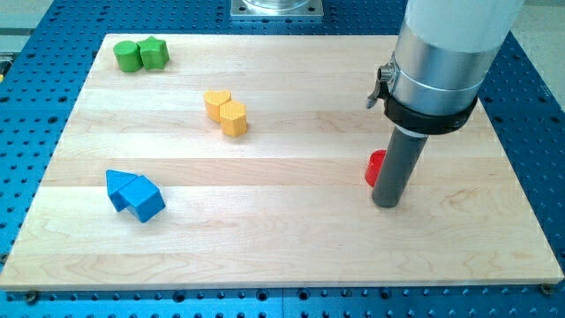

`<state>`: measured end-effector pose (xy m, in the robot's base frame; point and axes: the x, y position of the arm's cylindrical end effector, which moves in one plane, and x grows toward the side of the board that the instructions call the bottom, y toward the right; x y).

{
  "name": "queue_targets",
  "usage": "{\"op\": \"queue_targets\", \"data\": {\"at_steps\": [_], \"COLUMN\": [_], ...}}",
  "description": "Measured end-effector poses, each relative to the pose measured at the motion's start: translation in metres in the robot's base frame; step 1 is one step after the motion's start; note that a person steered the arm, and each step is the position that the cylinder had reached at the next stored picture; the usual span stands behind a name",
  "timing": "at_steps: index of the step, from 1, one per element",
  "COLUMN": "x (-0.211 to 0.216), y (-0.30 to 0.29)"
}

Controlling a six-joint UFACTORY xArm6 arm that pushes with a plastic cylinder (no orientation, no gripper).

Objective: Move your hand vertically above the blue blocks

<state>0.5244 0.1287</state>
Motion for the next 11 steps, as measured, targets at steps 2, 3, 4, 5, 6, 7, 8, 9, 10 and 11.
{"op": "queue_targets", "data": {"at_steps": [2,3,4,5,6,7,8,9,10,11], "x": [0.000,0.009,0.015,-0.002,-0.062,-0.078,-0.091,-0.120,-0.122,-0.109], "y": [0.000,0.000,-0.021,-0.127,-0.167,-0.173,-0.181,-0.260,-0.315,-0.265]}}
